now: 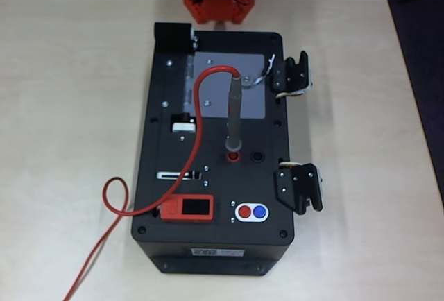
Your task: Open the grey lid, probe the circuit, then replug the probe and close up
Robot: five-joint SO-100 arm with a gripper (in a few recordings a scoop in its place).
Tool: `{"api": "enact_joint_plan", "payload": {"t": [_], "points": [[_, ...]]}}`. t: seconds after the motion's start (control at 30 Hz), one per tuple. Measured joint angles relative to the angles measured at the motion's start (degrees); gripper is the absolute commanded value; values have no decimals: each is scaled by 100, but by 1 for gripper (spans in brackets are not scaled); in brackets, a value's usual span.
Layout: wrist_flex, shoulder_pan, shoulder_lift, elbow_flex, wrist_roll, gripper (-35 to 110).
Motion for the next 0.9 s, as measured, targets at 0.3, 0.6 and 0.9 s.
{"api": "enact_joint_plan", "payload": {"t": [0.3,0.6,0.9], "points": [[0,0,0,0,0,0],[0,0,0,0,0,0],[615,1107,0,0,-149,0]]}}
